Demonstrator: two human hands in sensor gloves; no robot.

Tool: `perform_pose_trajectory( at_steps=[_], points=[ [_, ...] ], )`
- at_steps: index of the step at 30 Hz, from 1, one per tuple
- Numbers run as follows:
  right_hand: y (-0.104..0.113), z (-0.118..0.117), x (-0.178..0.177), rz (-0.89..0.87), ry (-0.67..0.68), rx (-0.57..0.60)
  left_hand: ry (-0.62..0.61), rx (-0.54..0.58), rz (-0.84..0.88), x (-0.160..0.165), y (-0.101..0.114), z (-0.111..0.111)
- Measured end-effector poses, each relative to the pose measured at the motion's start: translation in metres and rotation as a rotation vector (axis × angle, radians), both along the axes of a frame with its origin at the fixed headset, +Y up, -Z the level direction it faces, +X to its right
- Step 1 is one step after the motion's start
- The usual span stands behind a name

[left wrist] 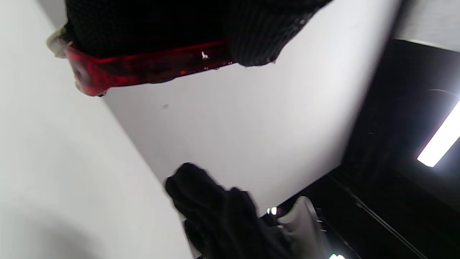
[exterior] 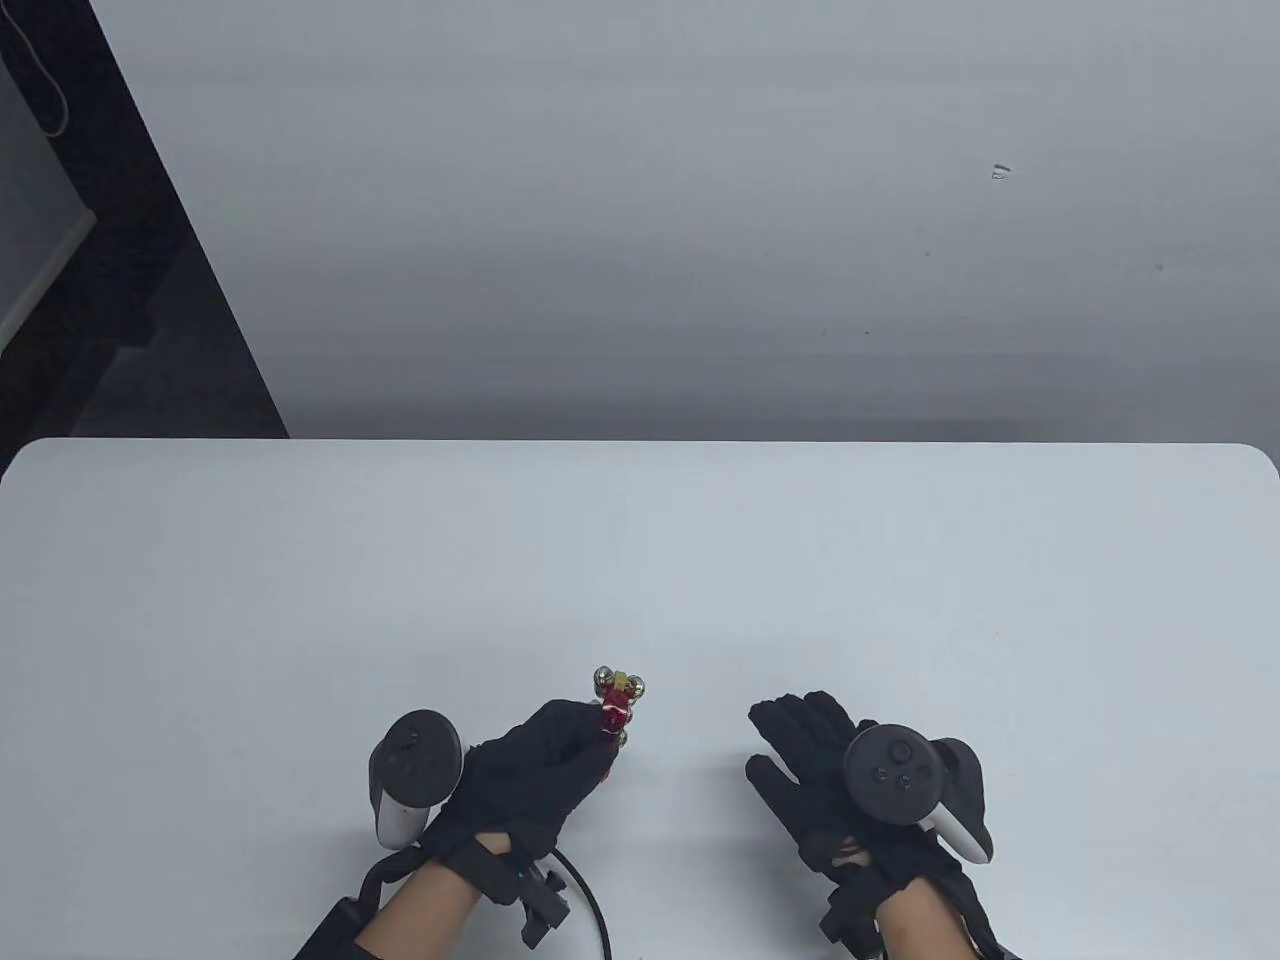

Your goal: Shake a handbell

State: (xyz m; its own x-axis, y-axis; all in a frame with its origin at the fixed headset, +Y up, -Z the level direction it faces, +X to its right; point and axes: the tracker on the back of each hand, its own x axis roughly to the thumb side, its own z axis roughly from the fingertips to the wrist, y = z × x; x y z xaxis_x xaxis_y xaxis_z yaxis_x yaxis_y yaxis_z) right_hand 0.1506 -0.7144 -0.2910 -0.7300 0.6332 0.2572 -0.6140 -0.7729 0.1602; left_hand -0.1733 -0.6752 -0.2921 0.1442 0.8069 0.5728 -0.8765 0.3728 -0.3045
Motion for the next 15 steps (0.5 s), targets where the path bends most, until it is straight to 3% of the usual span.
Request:
perform_pose_trajectory(
  at_steps=[3,8,15],
  points=[
    [0.000,0.000,-0.001,0.005,0.003,-0.002,0.017,0.129,0.072,0.000,0.025,0.018],
    [0.000,0.000,-0.001,0.005,-0.003,-0.008,0.037,-0.111,-0.038,-0.002,-0.021,-0.006],
    [0.000,-0.001,0.001,-0.007,-0.008,-0.015,0.036,-0.165,-0.098,0.000,-0.036,-0.018]
  ],
)
